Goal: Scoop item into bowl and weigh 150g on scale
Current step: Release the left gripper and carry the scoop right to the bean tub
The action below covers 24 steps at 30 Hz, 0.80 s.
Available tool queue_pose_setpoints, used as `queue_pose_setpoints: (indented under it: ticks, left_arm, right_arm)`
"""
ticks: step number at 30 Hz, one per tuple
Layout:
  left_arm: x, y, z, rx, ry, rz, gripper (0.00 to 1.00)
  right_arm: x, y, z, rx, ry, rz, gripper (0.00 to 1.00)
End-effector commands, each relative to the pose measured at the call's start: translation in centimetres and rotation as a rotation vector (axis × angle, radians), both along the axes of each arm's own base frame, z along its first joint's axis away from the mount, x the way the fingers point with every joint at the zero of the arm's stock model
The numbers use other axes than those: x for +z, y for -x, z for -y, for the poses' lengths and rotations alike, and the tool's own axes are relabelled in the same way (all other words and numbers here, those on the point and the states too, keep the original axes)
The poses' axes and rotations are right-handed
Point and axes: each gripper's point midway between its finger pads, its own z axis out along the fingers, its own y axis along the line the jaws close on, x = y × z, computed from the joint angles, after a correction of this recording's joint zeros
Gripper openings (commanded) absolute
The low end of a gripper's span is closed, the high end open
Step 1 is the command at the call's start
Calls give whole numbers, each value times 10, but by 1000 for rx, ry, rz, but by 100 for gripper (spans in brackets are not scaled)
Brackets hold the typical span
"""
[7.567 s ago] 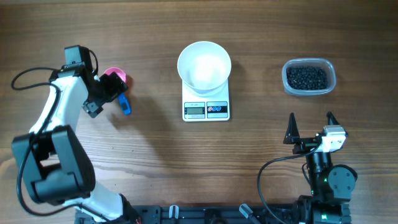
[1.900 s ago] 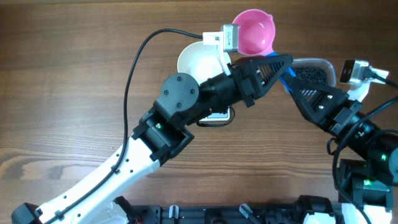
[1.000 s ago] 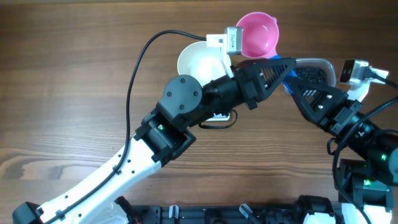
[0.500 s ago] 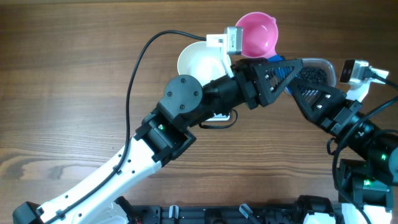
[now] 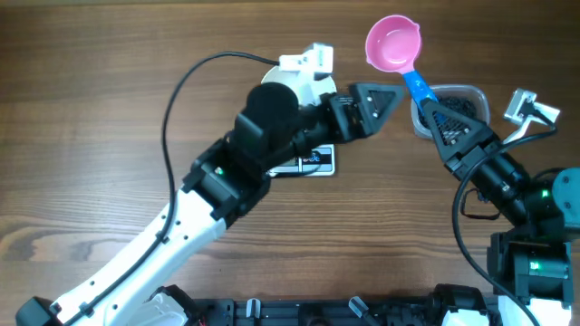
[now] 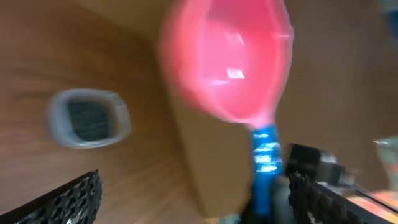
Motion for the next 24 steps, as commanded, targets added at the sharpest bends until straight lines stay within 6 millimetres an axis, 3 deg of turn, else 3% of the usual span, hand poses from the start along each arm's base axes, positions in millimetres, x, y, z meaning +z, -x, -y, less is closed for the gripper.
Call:
queue_pose_setpoints:
  ticks: [1,4,7,11,18,24]
  left_arm:
    - [-12,-9,-29,36,-121,46,100]
    - [-16,-13,-60,87,-208,39,100]
    - [-34,-18,-107,209,-358,-56,100]
    - [-65,-16,-153,317,-534,-172,100]
    - [-86,-2,-166,314,-609,-264,100]
    - [-117,25,-176,261,-722,-398,100]
  right_arm:
    - [4,1,4,-38,88,39,5]
    - [6,0,18,-135,185,-22,5]
    - [10,-1,42,-263,333,-123,5]
    - [2,-7,51,-232,491,-308,4]
    - [-56,-10,50,-116,507,-650,4]
    - [-67,-7,49,-99,505,-710,4]
